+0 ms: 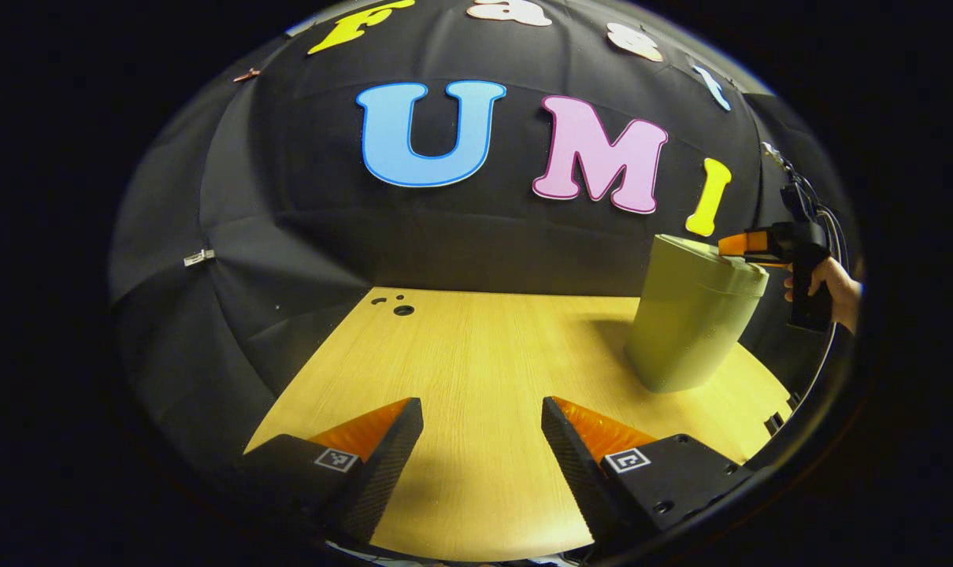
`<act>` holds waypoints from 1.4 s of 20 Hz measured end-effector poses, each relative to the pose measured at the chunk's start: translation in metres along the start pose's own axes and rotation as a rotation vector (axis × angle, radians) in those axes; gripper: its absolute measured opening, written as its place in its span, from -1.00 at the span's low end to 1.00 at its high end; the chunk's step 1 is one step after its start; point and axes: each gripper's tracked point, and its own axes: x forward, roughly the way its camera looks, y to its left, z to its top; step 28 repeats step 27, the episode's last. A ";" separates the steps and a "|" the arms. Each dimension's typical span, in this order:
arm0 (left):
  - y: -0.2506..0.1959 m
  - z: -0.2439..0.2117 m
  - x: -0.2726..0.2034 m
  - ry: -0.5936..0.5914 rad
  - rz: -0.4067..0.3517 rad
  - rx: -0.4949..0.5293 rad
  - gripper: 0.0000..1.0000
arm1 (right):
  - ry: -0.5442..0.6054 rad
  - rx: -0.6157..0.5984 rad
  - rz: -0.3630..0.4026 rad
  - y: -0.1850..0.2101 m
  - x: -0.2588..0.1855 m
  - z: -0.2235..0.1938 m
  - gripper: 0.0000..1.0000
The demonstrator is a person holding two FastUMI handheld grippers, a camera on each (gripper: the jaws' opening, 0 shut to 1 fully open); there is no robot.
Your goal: Press the lid of the desktop garbage bin to open it, pick up the crumpled paper on the desktop and throw it into the bin, then pick up the pop can on the desktop and drop it into the bin, and finally close the garbage bin lid.
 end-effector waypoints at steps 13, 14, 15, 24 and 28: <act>-0.014 0.052 -0.025 -0.138 0.008 0.054 0.94 | -0.150 -0.098 0.086 0.043 -0.079 0.014 0.98; -0.018 0.054 -0.023 -0.152 0.008 0.061 0.94 | -0.162 -0.096 0.093 0.047 -0.089 0.013 0.98; -0.021 0.057 -0.025 -0.165 0.009 0.069 0.94 | -0.169 -0.089 0.103 0.050 -0.102 0.010 0.98; -0.062 0.040 -0.032 -0.159 -0.049 0.058 0.95 | -0.137 -0.051 0.129 0.078 -0.158 -0.046 0.98; -0.068 0.029 -0.038 -0.138 -0.054 0.041 0.95 | -0.073 -0.020 0.139 0.084 -0.166 -0.075 0.99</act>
